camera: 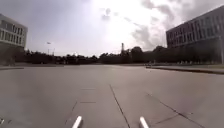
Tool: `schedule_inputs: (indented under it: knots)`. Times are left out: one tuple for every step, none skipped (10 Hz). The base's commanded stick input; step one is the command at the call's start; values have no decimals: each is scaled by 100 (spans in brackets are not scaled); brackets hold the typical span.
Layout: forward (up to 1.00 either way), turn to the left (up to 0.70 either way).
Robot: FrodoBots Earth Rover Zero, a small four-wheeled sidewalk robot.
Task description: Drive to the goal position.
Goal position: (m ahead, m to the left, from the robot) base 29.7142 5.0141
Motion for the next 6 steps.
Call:
schedule_inputs:
  knots:
    - [100, 7]
    - [100, 1]
    - [100, 1]
    - [100, 1]
    - [100, 1]
    - [100, 1]
